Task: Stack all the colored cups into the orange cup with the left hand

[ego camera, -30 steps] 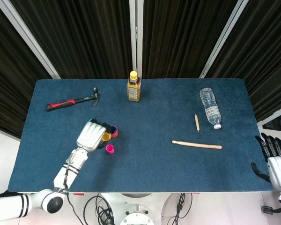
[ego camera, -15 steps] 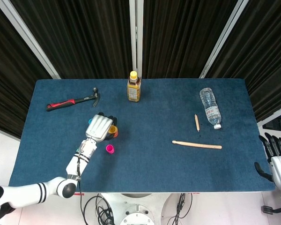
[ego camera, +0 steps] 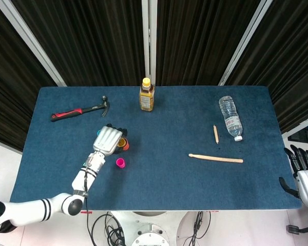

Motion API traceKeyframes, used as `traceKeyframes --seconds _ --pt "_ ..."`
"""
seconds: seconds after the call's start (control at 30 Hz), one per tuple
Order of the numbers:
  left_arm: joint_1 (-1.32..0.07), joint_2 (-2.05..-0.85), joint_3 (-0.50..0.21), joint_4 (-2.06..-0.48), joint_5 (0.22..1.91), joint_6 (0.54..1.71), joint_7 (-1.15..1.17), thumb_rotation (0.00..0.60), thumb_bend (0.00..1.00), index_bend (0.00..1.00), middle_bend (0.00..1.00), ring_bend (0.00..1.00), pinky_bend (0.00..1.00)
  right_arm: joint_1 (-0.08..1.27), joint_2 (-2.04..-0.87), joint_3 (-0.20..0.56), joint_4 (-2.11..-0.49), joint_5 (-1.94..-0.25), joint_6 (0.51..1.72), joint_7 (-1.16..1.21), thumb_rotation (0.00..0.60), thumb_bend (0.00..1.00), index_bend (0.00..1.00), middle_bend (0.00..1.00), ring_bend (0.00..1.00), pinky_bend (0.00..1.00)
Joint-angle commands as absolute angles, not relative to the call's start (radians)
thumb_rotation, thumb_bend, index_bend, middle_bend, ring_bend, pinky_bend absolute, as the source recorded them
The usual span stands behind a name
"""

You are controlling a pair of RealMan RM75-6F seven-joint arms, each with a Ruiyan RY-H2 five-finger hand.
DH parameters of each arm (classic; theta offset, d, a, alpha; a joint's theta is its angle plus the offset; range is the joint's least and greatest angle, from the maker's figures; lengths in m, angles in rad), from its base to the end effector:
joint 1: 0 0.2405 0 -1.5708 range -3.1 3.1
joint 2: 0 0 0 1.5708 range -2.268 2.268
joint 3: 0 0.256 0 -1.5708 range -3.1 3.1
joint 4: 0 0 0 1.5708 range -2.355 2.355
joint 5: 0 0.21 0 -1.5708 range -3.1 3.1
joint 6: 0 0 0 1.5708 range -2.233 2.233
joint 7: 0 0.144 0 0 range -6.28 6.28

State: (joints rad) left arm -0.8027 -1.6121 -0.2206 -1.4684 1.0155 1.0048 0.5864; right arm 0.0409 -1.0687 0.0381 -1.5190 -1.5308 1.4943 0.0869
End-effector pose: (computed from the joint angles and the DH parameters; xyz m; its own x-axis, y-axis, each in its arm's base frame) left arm -0.1188 0.3559 -0.0235 0.5537 0.1569 0.8178 0.7962 -0.3875 -0.4647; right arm -0.3363 -0.1656 0.1837 0.4482 -0.0163 0.8938 -0.8938 0.0086 0.4483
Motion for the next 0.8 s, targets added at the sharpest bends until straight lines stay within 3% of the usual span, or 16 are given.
traceKeyframes --seconds 0.03,0.43,0.8 --pt "-0.806 -1.609 -0.221 -1.47 1.015 1.013 0.59 0.6 0.27 0.25 0.38 0.41 0.32 0.04 -1.068 0.038 -1.521 -1.529 1.494 0.084 0.6 0.28 0.0 0.0 0.0 0.0" --pt "-0.802 -1.549 -0.222 -1.49 0.985 1.078 0.674 0.6 0.26 0.24 0.36 0.39 0.32 0.046 -1.065 0.04 -1.54 -1.534 1.492 0.063 0.6 0.28 0.0 0.0 0.0 0.0" --pt "-0.81 -1.533 -0.212 -1.387 0.814 0.987 0.699 0.6 0.25 0.24 0.34 0.35 0.29 0.036 -1.048 0.041 -1.567 -1.545 1.522 0.048 0.6 0.28 0.0 0.0 0.0 0.0"
